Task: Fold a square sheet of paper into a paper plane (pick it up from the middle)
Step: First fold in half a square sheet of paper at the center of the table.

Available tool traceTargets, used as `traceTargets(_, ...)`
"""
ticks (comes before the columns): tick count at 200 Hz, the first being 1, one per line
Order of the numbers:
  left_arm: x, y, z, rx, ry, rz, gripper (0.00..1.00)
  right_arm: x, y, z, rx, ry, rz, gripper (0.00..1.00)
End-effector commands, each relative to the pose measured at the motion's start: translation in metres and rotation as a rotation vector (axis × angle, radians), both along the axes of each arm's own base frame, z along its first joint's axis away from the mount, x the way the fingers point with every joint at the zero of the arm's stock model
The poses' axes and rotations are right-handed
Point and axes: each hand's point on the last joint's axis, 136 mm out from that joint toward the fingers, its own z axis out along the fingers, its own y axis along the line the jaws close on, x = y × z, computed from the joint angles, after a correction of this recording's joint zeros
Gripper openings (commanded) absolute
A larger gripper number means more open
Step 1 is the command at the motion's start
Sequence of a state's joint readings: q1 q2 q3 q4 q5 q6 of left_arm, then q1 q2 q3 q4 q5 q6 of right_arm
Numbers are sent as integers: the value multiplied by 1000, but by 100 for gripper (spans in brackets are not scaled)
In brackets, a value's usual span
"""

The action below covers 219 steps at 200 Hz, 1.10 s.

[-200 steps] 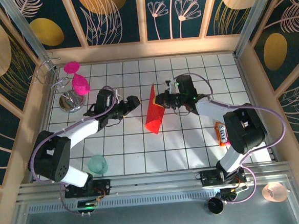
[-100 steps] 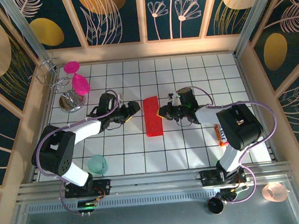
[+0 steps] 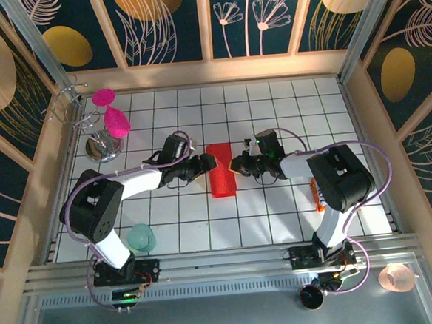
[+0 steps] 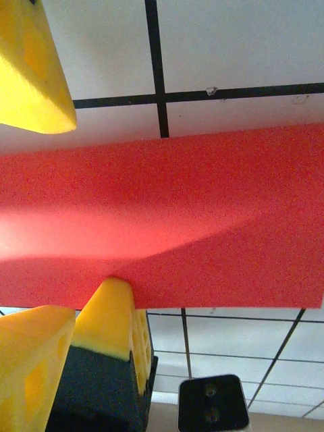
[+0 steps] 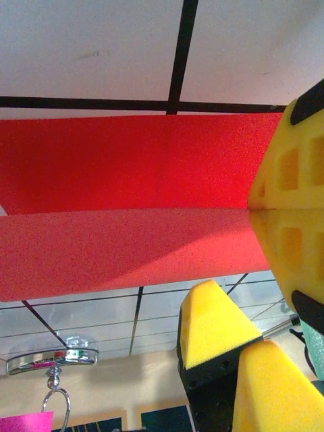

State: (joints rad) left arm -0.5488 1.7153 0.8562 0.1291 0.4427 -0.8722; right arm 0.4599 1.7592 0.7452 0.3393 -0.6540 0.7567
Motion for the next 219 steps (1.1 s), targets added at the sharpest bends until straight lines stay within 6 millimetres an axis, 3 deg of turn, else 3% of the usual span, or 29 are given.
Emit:
traceTargets(1,1,-3,-11,31,31,0,64,7,1,-1,-14,-25,7,0)
traceTargets(87,-1,-9,-26,100,66,-6,51,9,2,-6,-9,-14,20,0)
traceTargets(123,-2,-4,-36,161,82,5,45,12,1,-5,-9,-14,15,1)
traceTargets(146,-2,5,-47,214,95,30,41,15,-2,-6,-27,-15,1,6)
traceTargets(187,-10,17,-71,294,139,42,36,23,-14,6,-70,-48,-43,15)
traceTargets(219,-17,24,-82,332,161,27,35,32,-37,18,-162,-109,-126,20)
